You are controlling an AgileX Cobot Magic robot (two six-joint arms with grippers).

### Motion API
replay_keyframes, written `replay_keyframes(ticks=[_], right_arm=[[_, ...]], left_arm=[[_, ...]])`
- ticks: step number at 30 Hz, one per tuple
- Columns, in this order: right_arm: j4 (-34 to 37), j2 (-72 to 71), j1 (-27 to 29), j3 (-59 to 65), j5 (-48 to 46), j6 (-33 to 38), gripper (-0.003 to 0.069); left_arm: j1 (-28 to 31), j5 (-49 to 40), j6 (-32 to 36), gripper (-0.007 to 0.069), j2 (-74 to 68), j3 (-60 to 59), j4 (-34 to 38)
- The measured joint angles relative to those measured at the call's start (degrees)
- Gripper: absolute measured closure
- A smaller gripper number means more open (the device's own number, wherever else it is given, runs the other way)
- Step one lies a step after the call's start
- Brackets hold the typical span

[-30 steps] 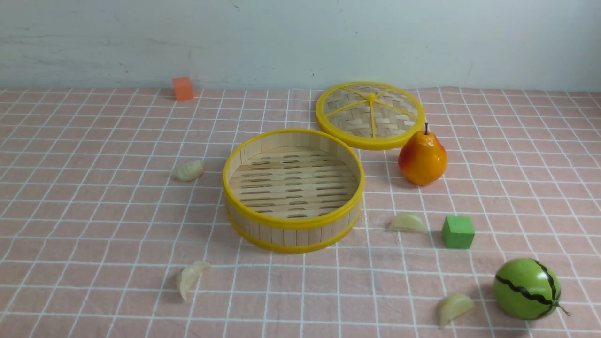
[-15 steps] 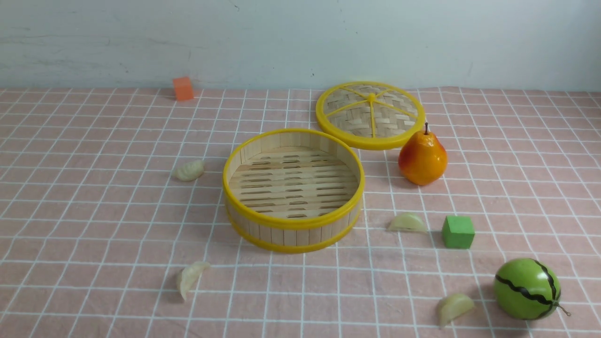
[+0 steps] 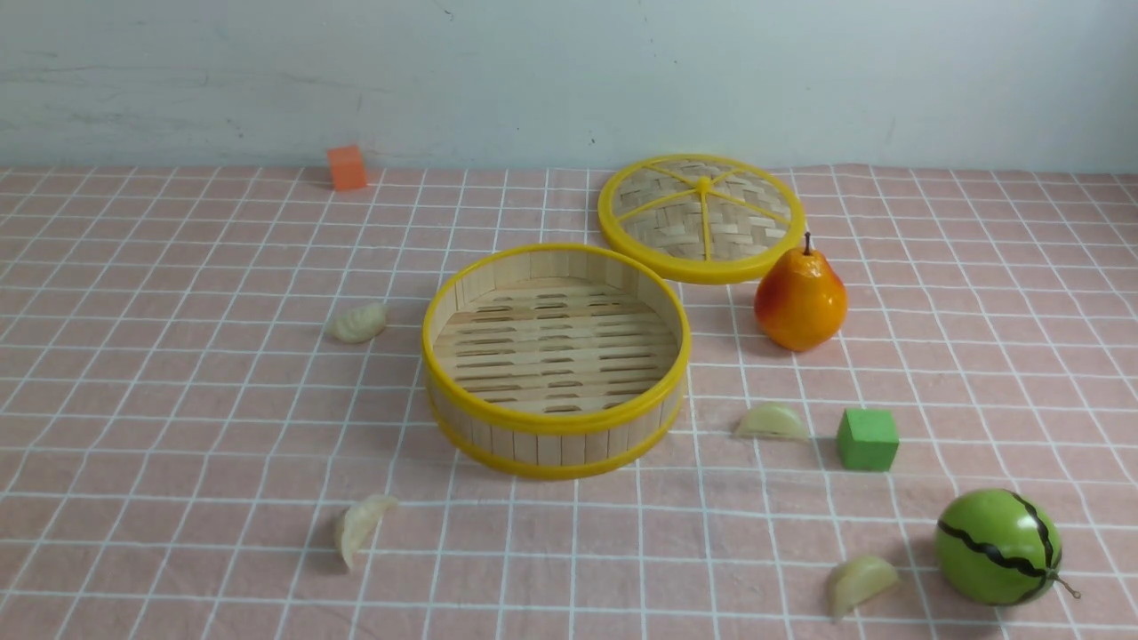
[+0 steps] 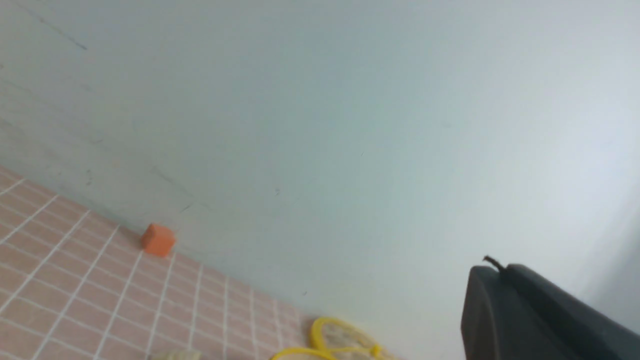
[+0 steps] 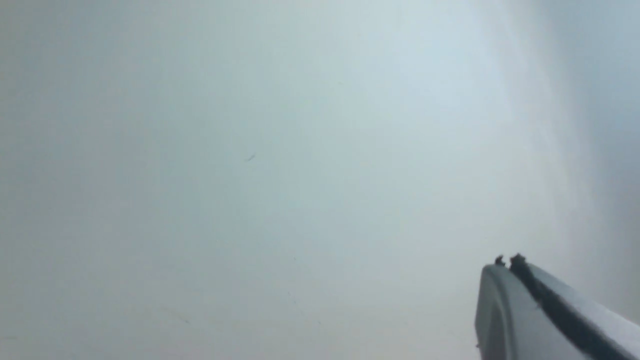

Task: Put the dumplings into the steamer on the table with the pink tablecloth.
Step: 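Reach for and grasp a dumpling on the table with the left gripper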

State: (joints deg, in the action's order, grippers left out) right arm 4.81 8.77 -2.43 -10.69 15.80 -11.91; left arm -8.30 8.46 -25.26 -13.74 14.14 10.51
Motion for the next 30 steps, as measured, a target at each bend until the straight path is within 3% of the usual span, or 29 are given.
replay_keyframes(ticks=[2,7,8,10,12,16,22,25,30], right_arm=[[-0.94,3.03,0.0,-1.86,-2.01,1.24,0.0676],[-7.65,17.14,0.0,-10.19,-19.92,3.98,0.0666],[-8.35,20.66,0.0,-13.05,-26.55,4.03,0.0666],[-8.41,23.06,0.0,-14.81,-31.02,4.1,0.0666],[-7.89,28.65,-0.83,-18.22,-39.41,4.15,0.0666],[-4.43,35.2,-6.02,-21.46,-46.03,7.08,0.0665],[1.13,43.66,-13.92,-21.79,-56.04,18.11,0.0664],[2.04,46.82,-15.02,-21.79,-55.87,20.46,0.0662],[3.47,48.27,-15.02,-21.79,-51.68,20.73,0.0661]], left_arm=[[0.0,0.57,0.9,0.0638,-3.51,0.95,0.0],[0.0,0.75,1.19,0.0638,-22.49,5.02,-0.12],[0.0,-3.87,1.07,0.0638,-27.36,7.54,-0.18],[0.0,-8.46,1.07,0.0638,-31.08,9.74,-0.24],[0.0,-20.49,2.18,0.0638,-41.57,16.41,-0.42],[0.0,-34.62,7.96,0.0638,-56.49,27.55,1.17],[0.0,-43.01,22.53,0.0638,-71.49,46.88,9.09],[0.0,-45.42,28.97,0.0638,-78.64,58.58,10.68],[0.0,-47.26,32.17,0.0619,-90.31,73.13,8.15]])
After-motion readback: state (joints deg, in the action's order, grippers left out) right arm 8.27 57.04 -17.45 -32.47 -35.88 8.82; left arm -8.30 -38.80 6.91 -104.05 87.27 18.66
